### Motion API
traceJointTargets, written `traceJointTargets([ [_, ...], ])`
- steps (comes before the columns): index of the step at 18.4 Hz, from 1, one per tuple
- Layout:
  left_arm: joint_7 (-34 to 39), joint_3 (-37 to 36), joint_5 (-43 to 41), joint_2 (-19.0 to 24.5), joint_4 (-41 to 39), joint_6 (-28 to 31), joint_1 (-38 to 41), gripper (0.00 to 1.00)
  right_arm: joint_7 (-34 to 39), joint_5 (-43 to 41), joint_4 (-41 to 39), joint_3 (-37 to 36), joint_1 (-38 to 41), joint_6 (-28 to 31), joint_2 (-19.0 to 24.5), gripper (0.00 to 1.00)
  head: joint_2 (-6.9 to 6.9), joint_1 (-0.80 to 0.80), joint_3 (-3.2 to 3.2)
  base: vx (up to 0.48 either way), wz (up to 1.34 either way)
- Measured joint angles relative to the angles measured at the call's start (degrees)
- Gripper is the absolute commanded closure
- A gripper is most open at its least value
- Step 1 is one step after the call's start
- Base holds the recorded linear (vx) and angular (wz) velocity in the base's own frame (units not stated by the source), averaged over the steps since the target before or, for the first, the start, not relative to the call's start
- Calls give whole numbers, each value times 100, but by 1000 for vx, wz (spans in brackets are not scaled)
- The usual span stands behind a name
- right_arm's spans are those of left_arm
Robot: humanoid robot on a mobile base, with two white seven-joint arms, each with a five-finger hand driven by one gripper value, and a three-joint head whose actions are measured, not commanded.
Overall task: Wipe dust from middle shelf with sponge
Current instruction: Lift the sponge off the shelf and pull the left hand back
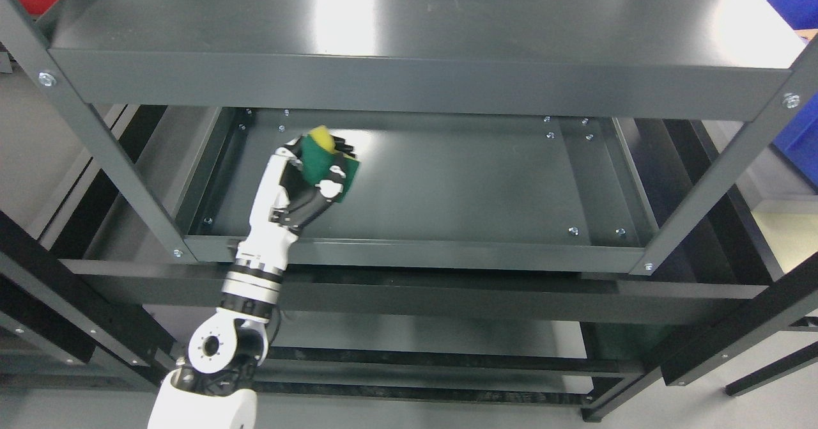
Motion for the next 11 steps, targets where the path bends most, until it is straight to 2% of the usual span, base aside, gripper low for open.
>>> traceJointTargets([
  [5,-85,542,145,-7,-205,-178,355,95,0,0,0,0,0,0,0,0,0,0,0,0,0],
  [11,-107,830,198,-11,-337,-297,543,95,0,0,0,0,0,0,0,0,0,0,0,0,0],
])
